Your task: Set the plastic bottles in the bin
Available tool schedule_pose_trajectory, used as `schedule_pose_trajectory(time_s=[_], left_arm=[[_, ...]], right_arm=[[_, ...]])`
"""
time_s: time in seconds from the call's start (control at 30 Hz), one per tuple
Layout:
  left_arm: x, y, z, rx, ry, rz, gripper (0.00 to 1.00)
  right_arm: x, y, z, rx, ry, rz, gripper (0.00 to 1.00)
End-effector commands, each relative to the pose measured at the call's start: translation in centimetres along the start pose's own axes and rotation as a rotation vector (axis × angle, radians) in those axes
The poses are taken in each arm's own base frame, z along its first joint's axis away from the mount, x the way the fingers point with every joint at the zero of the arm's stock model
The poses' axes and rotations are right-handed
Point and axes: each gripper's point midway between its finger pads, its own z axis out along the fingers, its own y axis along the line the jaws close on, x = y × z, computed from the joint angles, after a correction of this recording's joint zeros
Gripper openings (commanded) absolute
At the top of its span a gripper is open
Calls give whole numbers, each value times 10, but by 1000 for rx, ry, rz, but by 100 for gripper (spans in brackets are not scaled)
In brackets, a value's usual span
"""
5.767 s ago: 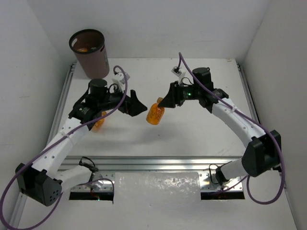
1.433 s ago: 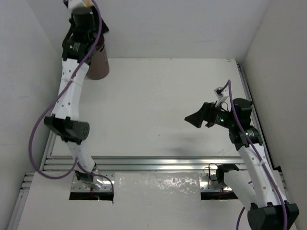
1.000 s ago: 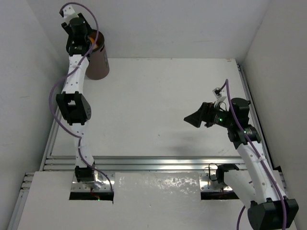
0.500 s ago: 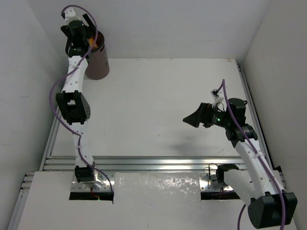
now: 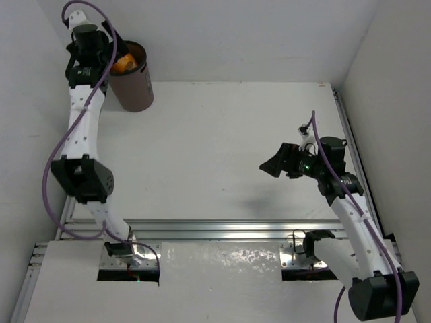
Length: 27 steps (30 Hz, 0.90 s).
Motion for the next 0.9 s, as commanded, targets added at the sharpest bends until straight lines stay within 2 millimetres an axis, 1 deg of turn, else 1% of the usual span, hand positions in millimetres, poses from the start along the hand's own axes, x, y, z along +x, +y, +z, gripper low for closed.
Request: schedule_pose_trajectory(time_s=[0.0,0.03,0.07,0.1,0.13,0.17,0.2,0.23,0.27,0.3,0.37,0.4,0.43,0.47,0.5,0.53,0.57,0.6,0.63,0.67,0.7,0.83,0.87], left_arm=[[65,23,-75,-13,258,-51,100],[57,23,-108,25,240,-69,100],[117,46,-119,-14,358,-53,100],[132,51,-133,4,376,-46,100],[115,50,-158,45,297,-50,100],[129,56,-168,43,306,-35,100],[161,72,-177,20,354,-16,100],[154,69,-192,56,305,-12,100],[172,79,-197,40,330,3,100],[167,80,-208,58,308,17,100],[170,90,-216,35,304,64,100],[162,99,-224,-7,262,78,100],[163,90,-231,13,245,88,100],[169,94,-235,-3,233,103,100],[163,92,-243,17,196,95,100],[164,93,-247,21,189,100,100],[170,103,-248,-15,186,117,100],[167,110,-252,-39,161,119,100],[177,115,-254,-49,168,121,100],[179,111,-257,-18,169,113,100],[173,106,-260,17,142,96,100],[174,105,-262,23,142,88,100],[178,106,-260,19,158,93,100]], right_arm=[[-54,-17,-35,278,-190,-129,99],[-50,-24,-47,348,-189,-125,99],[-56,-37,-63,462,-213,-147,99],[-60,-39,-73,504,-240,-157,99],[-62,-42,-80,543,-255,-156,99],[-63,-41,-83,556,-267,-151,99],[-62,-42,-84,563,-278,-135,99],[-65,-34,-83,518,-304,-151,99],[-61,-33,-79,497,-298,-148,99],[-60,-31,-79,485,-295,-146,99],[-61,-31,-83,500,-296,-136,99],[-58,-33,-85,518,-282,-133,99],[-58,-38,-92,557,-297,-136,99],[-57,-42,-95,582,-306,-137,99],[-56,-44,-97,596,-318,-140,99],[-51,-47,-100,602,-338,-144,99],[-52,-46,-101,594,-352,-160,99],[-50,-46,-101,584,-356,-178,99],[-44,-48,-99,577,-347,-193,99],[-44,-47,-101,574,-366,-198,99],[-42,-47,-101,572,-366,-197,99],[-37,-44,-96,541,-348,-179,99],[-34,-48,-94,551,-328,-165,99]])
